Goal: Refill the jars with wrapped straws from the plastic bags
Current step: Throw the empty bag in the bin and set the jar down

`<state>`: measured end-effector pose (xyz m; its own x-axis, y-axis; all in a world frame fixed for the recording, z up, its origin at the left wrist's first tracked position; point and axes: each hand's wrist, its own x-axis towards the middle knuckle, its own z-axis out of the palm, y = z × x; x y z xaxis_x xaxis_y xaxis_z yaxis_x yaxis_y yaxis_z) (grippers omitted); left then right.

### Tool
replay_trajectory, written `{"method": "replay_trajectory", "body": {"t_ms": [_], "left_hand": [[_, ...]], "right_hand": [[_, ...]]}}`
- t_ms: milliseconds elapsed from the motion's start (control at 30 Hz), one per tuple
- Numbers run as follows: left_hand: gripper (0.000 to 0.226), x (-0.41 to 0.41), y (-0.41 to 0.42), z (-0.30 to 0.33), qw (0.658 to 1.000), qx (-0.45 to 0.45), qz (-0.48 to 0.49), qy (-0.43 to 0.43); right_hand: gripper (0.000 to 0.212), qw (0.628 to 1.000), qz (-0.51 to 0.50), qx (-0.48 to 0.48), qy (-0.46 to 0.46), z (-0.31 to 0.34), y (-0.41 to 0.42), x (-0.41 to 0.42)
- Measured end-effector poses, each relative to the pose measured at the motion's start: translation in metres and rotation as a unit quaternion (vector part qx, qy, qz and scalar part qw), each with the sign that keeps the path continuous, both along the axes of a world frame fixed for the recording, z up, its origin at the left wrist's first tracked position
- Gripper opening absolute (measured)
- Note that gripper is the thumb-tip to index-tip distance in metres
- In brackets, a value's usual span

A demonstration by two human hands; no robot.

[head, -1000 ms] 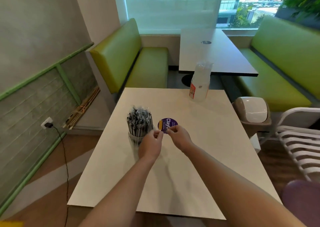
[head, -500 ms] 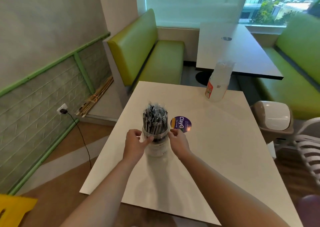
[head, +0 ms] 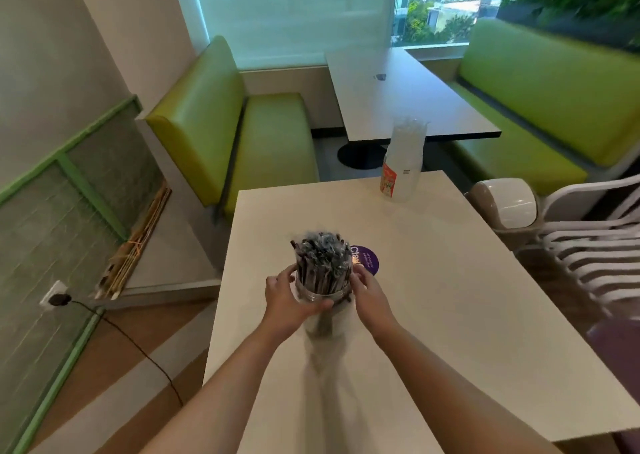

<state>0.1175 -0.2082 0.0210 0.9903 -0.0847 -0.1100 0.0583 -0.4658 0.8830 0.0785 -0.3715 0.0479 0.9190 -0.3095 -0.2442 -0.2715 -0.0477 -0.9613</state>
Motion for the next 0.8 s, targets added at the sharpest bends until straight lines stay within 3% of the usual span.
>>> {"method": "replay_trajectory", "body": {"t_ms": [167,333,533,800], "left_hand": [[0.096,0.017,-0.008,0.006,0.995,-0.091,-0.041,0.024],[0.096,0.038,-0.022,0.01,0.992,-0.124,-0.023,0.031],[0.098,0.094,-0.052,0.02,0.992,-0.128,0.007,0.017],[0.118,0.186,-0.097,0.033,0.995,-0.089,0.048,-0.005]], "right_hand": [[0.035,1.0,-0.025,0.013,0.013,0.003,0.003,0.011],[0.038,0.999,-0.012,-0.01,0.03,0.007,-0.008,0.032],[0.037,1.0,0.005,-0.003,0.02,0.022,-0.034,0.091],[0.04,0.998,0.024,0.026,0.046,0.028,-0.074,0.194]]}}
